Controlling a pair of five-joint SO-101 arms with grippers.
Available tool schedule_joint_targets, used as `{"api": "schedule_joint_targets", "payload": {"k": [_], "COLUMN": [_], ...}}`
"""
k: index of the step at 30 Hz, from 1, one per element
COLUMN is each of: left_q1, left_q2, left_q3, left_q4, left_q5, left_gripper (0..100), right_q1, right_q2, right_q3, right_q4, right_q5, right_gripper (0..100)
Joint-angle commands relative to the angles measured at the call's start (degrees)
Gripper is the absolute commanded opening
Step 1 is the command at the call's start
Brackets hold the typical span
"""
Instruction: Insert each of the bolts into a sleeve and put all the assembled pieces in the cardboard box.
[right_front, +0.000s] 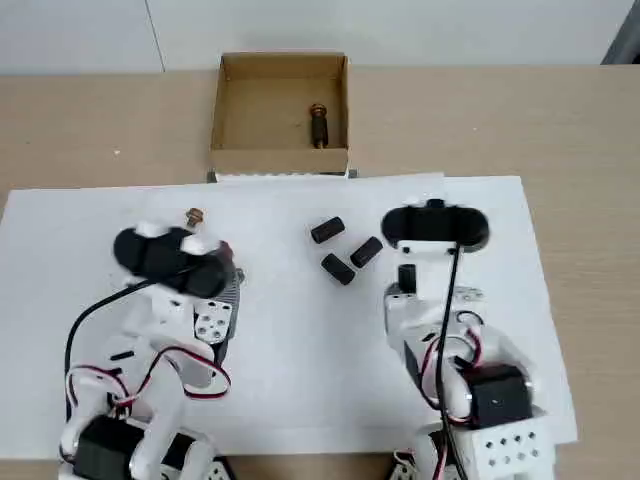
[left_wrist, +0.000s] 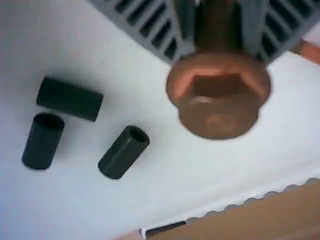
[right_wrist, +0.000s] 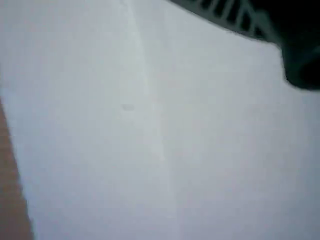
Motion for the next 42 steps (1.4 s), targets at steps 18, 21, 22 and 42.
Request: {"api": "schedule_joint_targets", "payload": {"k": [18,21,22,42], "left_q1": [0.18,0.18,0.18,5.27], "left_q2": [-14.07,-14.07,-13.98,-13.98], "left_q3": [15.34,16.22,16.22,20.53], "left_q4": [-17.76,-19.87,-20.22,-26.55], "left_q5": [27.25,28.66,28.75,32.35], "left_gripper": [1,1,1,1], "right_q1": [-19.47,-19.56,-19.56,-26.95], "right_q2": [-0.57,-0.57,-0.57,-0.57], "right_q3": [25.41,28.31,29.10,30.86], "right_q4": [-39.08,-44.97,-46.64,-56.84], "right_q5": [7.21,10.46,11.08,13.45], "right_gripper": [0.2,0.2,0.2,0.2]}}
